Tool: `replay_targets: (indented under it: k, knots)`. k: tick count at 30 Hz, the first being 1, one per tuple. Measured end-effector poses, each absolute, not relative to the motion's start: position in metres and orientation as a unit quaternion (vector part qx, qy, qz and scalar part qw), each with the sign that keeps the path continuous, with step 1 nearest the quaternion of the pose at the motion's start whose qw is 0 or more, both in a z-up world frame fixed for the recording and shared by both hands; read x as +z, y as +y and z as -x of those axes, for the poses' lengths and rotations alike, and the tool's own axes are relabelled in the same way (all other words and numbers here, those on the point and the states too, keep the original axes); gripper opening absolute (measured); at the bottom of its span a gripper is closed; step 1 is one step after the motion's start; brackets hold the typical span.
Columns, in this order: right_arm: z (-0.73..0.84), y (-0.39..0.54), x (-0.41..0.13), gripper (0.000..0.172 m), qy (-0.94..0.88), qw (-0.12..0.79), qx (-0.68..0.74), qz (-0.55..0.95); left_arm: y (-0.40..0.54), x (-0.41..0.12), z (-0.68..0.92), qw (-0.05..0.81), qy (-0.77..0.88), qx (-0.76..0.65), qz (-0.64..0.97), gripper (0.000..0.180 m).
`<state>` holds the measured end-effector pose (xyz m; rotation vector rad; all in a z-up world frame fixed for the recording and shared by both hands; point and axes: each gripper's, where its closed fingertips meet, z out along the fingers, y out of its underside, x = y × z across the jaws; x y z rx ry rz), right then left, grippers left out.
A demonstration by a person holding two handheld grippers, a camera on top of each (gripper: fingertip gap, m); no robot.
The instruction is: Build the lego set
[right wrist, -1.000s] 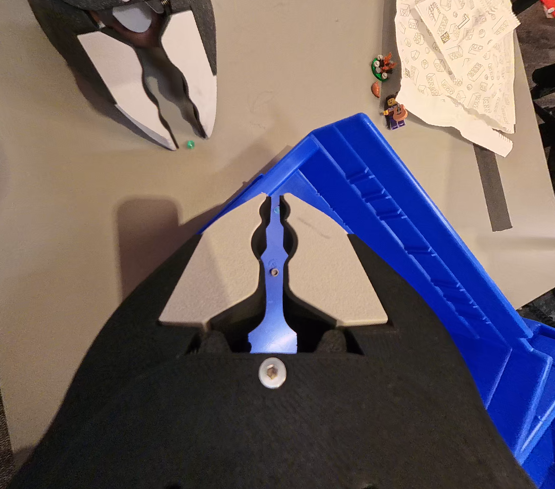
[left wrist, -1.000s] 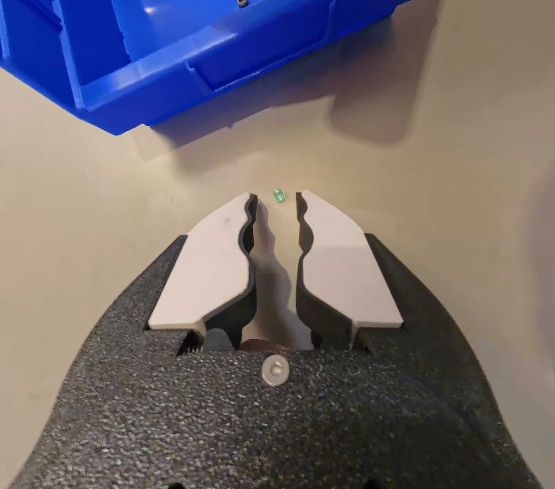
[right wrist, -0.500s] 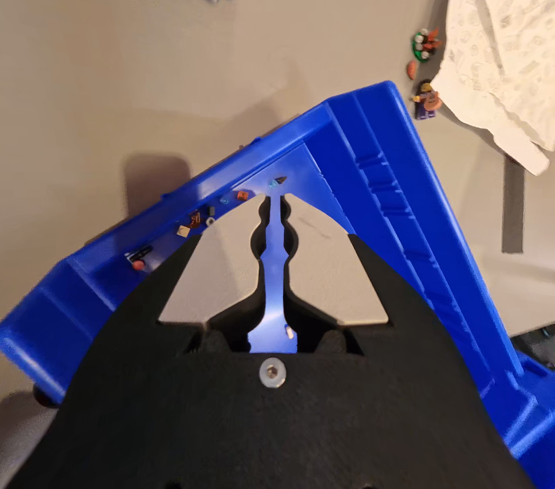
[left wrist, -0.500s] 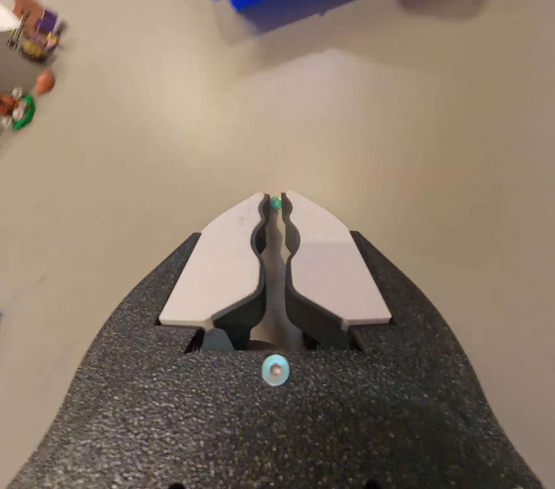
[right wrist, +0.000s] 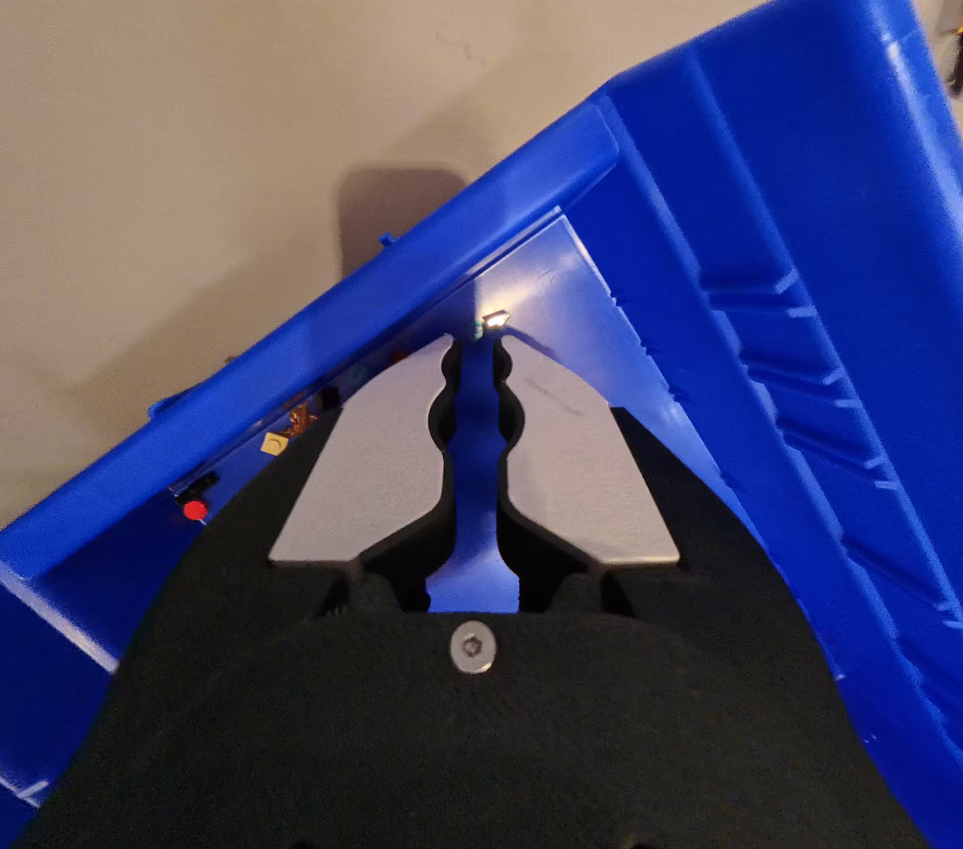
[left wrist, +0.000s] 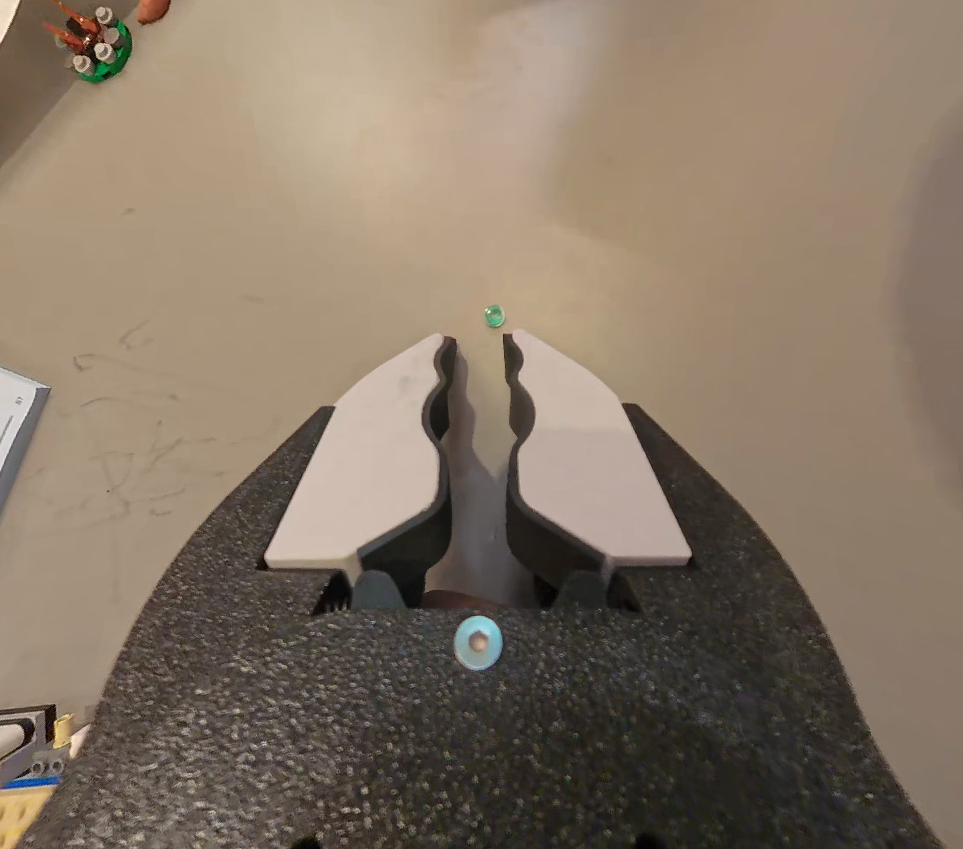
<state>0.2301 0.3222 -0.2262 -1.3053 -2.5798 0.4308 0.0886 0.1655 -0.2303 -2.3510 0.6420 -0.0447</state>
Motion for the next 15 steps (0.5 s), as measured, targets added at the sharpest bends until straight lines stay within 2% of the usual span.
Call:
replay_targets:
  k: [9,15]
  knots:
    - [-0.223,0.322,-0.226,0.005,-0.864,0.106,0.144,0.471,0.164,-0.23,-0.085,0.35,0.244,-0.024,0.904,0.019]
    - [-0.224,0.318,-0.231,0.008,-0.867,0.101,0.13,0.47,0.152,-0.229,-0.084,0.36,0.237,-0.022,0.902,0.021]
